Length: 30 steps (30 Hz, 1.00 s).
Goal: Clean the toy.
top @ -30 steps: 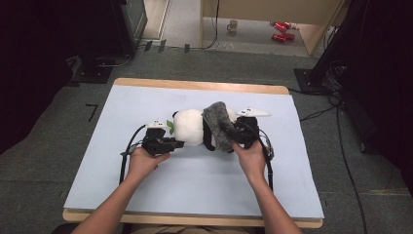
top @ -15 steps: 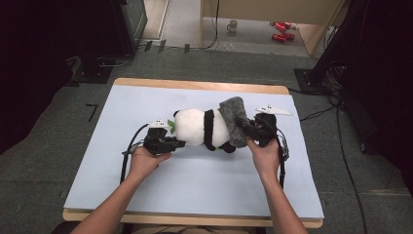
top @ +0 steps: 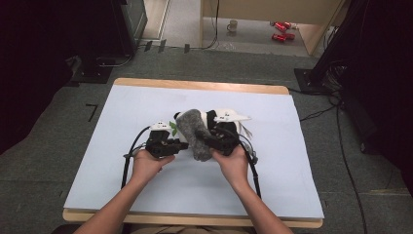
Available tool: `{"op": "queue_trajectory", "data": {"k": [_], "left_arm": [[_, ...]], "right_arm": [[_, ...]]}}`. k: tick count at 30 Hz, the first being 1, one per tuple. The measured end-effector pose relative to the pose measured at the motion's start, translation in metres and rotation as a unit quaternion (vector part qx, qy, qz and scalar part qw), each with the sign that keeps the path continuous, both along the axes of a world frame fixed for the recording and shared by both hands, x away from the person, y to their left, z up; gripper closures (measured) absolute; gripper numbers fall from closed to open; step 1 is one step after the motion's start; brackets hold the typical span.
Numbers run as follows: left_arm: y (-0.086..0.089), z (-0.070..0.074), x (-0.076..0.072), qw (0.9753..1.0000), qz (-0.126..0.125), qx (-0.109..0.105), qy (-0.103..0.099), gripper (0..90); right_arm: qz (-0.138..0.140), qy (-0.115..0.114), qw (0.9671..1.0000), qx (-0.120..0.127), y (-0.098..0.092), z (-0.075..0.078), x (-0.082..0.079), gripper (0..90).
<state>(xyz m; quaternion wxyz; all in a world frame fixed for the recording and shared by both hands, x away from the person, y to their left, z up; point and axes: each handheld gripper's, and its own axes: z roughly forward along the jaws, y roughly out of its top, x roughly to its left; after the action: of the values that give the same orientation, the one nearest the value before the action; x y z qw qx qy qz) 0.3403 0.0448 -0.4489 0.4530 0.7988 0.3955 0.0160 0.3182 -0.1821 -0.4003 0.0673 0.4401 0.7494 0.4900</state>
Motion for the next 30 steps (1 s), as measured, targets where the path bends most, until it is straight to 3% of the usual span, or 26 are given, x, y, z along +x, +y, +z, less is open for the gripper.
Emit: {"op": "queue_trajectory", "data": {"k": [1,4,7,11,13,16,19,23,30], "left_arm": [[0.001,0.000,0.000,0.9999,0.004,0.011,-0.002,71.7],[0.003,-0.003,0.002,0.9999,0.010,0.012,-0.001,72.3],[0.005,-0.005,0.006,0.9999,0.014,0.006,0.003,72.3],[0.017,-0.005,0.014,0.9997,0.019,-0.010,0.009,72.4],[0.016,-0.004,0.015,0.9999,0.014,-0.001,0.003,72.3],[0.017,-0.004,0.017,0.9999,0.011,0.001,0.001,72.3],[0.021,-0.005,0.023,0.9999,0.009,-0.004,0.013,72.3],[0.020,-0.004,0.025,1.0000,0.009,0.003,0.003,72.2],[0.019,-0.007,0.025,1.0000,0.006,0.001,-0.002,72.2]], "right_arm": [[0.003,-0.002,1.0000,-0.005,0.003,-0.004,0.000,77.9],[0.007,-0.019,0.9997,-0.012,0.004,-0.017,0.003,78.0],[0.005,-0.026,0.9991,-0.033,-0.001,-0.020,0.005,77.7],[-0.013,-0.037,0.9962,-0.078,-0.015,-0.022,0.008,78.0],[-0.016,-0.029,0.9975,-0.062,-0.024,-0.022,0.010,78.2],[-0.025,-0.037,0.9962,-0.075,-0.029,-0.017,0.009,78.2],[-0.037,-0.040,0.9959,-0.072,-0.039,-0.014,0.008,78.0],[-0.056,-0.041,0.9951,-0.070,-0.055,-0.011,0.008,77.7],[-0.114,-0.036,0.9906,-0.067,-0.085,-0.009,0.010,77.6]]}}
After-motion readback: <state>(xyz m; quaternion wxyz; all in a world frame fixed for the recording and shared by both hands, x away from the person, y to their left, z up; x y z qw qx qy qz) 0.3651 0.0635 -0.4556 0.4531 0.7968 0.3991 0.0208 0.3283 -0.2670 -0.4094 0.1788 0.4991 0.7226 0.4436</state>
